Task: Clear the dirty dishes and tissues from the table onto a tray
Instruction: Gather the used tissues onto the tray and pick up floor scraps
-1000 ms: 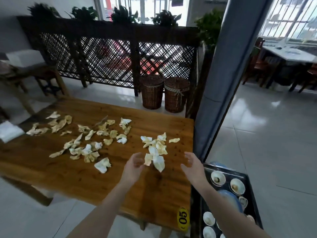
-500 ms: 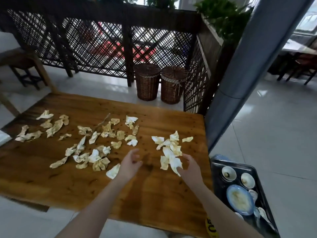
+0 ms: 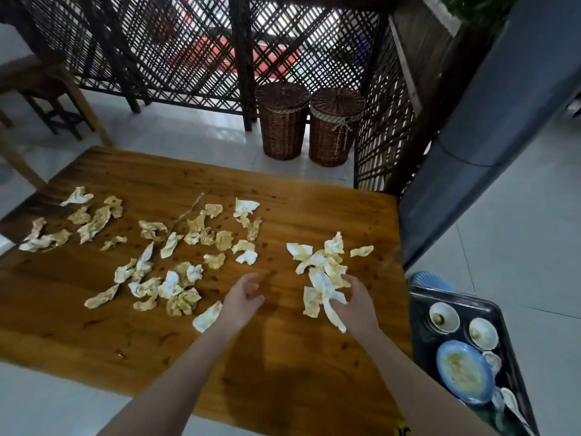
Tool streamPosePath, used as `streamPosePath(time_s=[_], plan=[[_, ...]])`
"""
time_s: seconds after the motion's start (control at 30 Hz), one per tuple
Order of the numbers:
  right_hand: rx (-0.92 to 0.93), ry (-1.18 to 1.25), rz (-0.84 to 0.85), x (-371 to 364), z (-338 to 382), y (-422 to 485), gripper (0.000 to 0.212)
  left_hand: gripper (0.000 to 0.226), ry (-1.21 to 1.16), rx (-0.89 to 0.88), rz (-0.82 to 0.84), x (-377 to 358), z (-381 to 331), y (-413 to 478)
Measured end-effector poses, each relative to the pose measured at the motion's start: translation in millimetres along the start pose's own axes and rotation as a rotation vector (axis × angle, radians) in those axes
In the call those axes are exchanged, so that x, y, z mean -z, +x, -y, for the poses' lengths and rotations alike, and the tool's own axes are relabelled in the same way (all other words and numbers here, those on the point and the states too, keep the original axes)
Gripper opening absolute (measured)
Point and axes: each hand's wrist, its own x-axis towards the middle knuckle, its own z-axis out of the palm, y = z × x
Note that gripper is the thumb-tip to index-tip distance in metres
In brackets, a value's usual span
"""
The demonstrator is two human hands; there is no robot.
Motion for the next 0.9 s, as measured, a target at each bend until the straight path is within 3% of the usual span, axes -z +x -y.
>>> streamPosePath(time_s=[0.37,0.77,0.9], plan=[[-0.056,-0.014,0.095,-17.9,-23.9,45.1,0.07,0.057,-0.016,0.073,0.013,-24.9,9.3,34.4],[-0.002,-0.263,0.163,-59.0,-35.8,67.4,0.095,0.054,-0.03,0.039,0.036,-24.8,17.5,75.2],[-0.005,-0.404,0.189,-65.6,-32.1,70.4,0.082,0.053,-0.031,0.025,0.049,-23.3,20.8,81.9]])
